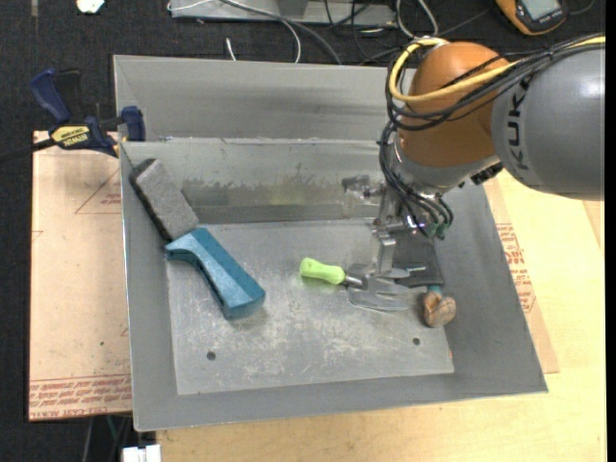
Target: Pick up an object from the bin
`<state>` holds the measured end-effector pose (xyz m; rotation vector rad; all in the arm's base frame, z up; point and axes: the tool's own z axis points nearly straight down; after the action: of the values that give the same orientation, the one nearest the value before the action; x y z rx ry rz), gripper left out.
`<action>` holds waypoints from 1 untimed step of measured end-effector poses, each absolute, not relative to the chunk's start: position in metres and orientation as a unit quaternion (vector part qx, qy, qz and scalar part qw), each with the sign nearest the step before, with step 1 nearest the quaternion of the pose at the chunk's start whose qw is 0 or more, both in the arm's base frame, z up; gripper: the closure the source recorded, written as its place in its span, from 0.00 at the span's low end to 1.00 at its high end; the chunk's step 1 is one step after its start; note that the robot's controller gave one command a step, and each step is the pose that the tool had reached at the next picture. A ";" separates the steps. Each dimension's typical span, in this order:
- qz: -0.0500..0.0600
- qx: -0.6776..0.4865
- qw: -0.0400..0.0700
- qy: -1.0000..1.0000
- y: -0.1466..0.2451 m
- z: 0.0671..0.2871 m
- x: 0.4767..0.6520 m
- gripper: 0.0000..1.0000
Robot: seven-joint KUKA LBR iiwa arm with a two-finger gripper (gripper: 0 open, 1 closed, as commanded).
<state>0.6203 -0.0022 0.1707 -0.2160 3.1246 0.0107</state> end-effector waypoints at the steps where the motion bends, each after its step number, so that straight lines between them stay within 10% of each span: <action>1: 0.003 -0.013 0.011 1.000 -0.030 0.117 0.614 0.00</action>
Offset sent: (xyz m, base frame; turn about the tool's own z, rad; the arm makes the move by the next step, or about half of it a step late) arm -0.0075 -0.0372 -0.0815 0.0974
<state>0.6140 -0.0301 0.1169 -0.0409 3.1196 0.0084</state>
